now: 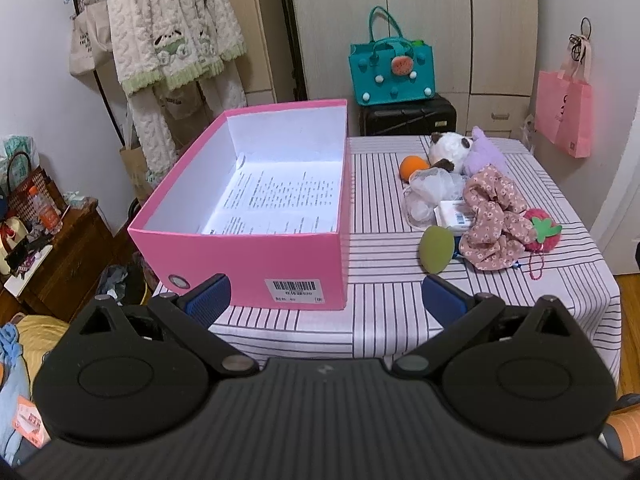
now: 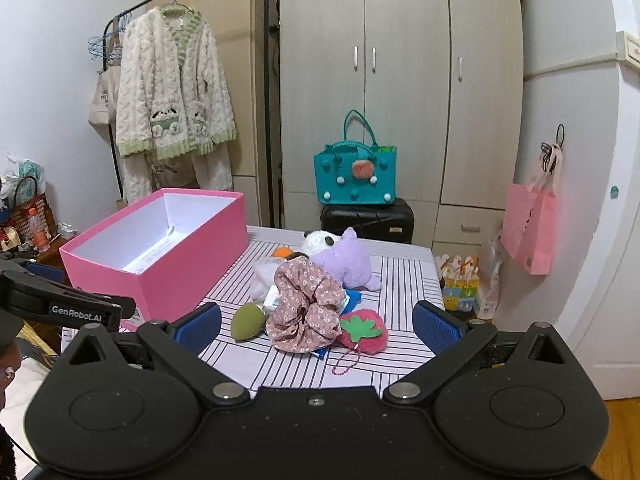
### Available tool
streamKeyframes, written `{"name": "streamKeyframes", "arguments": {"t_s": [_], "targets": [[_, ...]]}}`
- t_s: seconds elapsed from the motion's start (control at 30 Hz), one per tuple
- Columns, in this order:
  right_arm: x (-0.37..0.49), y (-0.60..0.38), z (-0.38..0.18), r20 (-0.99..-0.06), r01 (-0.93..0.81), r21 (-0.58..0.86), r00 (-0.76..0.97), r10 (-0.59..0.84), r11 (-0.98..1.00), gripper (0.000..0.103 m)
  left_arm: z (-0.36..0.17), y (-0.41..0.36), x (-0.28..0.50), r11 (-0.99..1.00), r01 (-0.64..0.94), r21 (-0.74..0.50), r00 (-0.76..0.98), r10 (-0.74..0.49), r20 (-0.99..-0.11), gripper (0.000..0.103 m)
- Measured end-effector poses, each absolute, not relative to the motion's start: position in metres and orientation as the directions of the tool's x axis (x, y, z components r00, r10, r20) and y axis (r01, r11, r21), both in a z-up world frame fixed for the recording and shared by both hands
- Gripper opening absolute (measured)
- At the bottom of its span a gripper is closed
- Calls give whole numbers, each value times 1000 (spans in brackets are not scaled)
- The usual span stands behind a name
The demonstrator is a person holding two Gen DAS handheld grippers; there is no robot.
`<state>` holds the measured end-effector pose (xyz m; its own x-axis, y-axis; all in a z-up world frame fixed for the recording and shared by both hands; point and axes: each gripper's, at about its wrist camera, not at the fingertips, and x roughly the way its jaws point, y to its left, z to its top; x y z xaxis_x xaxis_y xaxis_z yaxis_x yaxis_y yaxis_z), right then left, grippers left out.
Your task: Organize soft objects
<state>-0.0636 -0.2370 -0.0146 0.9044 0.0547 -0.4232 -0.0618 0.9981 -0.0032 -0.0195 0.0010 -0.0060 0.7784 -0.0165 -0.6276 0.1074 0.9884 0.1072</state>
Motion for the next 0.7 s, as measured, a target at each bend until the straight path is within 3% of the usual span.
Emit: {"name": "streamKeyframes", "arguments": {"t_s": [0.3, 0.7], "targets": [[-74, -239, -19, -378, -65, 7, 924, 62, 998, 103, -13, -1, -25, 985, 139, 107, 799, -47, -600, 103], [-73, -234, -35, -389, -58, -26, 920, 43, 998, 103, -31, -1, -29, 986, 128, 106, 804, -41, -594, 103]]}}
